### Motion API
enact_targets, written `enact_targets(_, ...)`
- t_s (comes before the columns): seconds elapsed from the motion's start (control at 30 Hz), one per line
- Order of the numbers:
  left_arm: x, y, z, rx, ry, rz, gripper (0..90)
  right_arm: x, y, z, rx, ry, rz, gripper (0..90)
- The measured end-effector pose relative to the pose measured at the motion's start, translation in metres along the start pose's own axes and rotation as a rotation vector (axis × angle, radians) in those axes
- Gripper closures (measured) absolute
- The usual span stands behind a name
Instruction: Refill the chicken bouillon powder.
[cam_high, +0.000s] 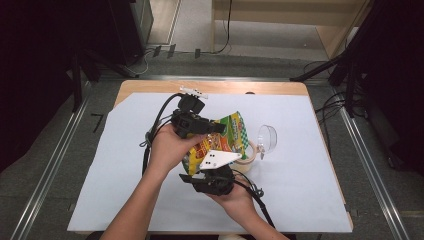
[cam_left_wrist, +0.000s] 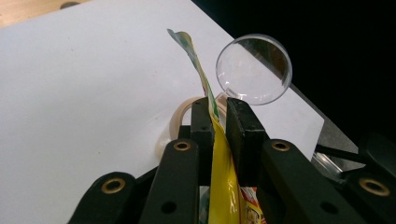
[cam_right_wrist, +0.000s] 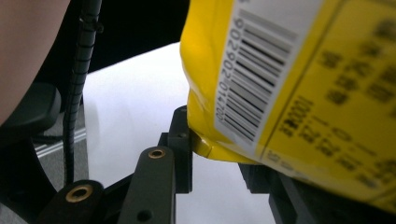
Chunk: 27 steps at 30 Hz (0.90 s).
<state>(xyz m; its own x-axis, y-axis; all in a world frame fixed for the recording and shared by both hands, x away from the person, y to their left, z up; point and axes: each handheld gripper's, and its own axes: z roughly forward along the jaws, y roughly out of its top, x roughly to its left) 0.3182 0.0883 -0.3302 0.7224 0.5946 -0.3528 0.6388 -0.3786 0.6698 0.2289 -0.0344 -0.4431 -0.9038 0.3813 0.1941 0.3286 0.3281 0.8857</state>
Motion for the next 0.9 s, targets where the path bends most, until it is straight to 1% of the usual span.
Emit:
enact_targets(0.07, 0.0, 0.0, 0.0, 0.005, 0.004, 0.001, 82.1, 0.0, 0.0, 0.001, -0.003, 0.01, 0.006, 69.5)
enact_targets(0.1, 0.0, 0.0, 0.001, 0.008, 0.003, -0.001, 82.2, 0.0, 0.001, 0.001, 0.001, 0.005, -0.001, 68.4)
enact_targets(0.17, -0.001, 0.0, 0.001, 0.006, 0.013, 0.002, 82.4, 0.001, 0.001, 0.002, 0.005, 0.005, 0.003, 64.0)
enact_targets(0.2, -0.001, 0.0, 0.001, 0.003, 0.015, 0.0, 82.5, 0.001, 0.0, 0.002, 0.007, 0.001, 0.005, 63.6)
enact_targets(0.3, -0.001, 0.0, 0.001, 0.003, 0.019, 0.002, 82.5, 0.0, 0.0, 0.002, 0.007, -0.006, -0.003, 64.6)
enact_targets(0.37, 0.0, 0.0, 0.002, 0.004, 0.015, -0.001, 82.5, 0.001, 0.0, 0.001, 0.007, -0.02, -0.011, 68.1)
enact_targets(0.5, -0.001, 0.001, 0.002, -0.005, 0.011, 0.0, 82.2, 0.0, 0.002, 0.0, 0.008, -0.022, -0.009, 68.5)
enact_targets(0.53, 0.0, 0.004, 0.003, 0.008, 0.007, 0.003, 82.1, -0.001, 0.003, 0.0, 0.007, -0.016, 0.002, 68.6)
enact_targets(0.57, 0.0, 0.004, 0.003, 0.008, 0.007, 0.003, 82.1, -0.001, 0.003, 0.0, 0.007, -0.016, 0.002, 68.6)
enact_targets(0.6, 0.002, 0.01, 0.005, 0.023, 0.002, 0.0, 82.1, -0.003, 0.005, 0.0, -0.002, -0.015, 0.018, 68.6)
enact_targets(0.63, 0.004, 0.012, 0.005, 0.025, -0.004, -0.004, 82.2, -0.004, 0.007, -0.001, -0.002, -0.011, 0.032, 68.6)
enact_targets(0.67, 0.006, 0.014, 0.005, 0.026, -0.018, -0.007, 82.2, -0.005, 0.009, -0.001, 0.0, -0.013, 0.032, 68.6)
enact_targets(0.7, 0.006, 0.014, 0.005, 0.026, -0.018, -0.007, 82.2, -0.006, 0.01, -0.002, 0.004, -0.017, 0.027, 68.6)
enact_targets(0.73, 0.01, 0.018, 0.007, 0.034, -0.03, -0.018, 82.2, -0.007, 0.011, -0.002, 0.009, -0.019, 0.029, 68.6)
enact_targets(0.77, 0.01, 0.02, 0.008, 0.044, -0.025, -0.016, 82.2, -0.009, 0.012, -0.002, 0.006, -0.016, 0.034, 68.7)
enact_targets(0.8, 0.01, 0.021, 0.007, 0.043, -0.023, -0.011, 82.2, -0.011, 0.013, -0.002, 0.008, -0.014, 0.04, 68.6)
enact_targets(0.9, 0.008, 0.02, 0.005, 0.028, -0.013, 0.003, 82.2, -0.013, 0.016, 0.0, 0.003, -0.015, 0.048, 68.7)
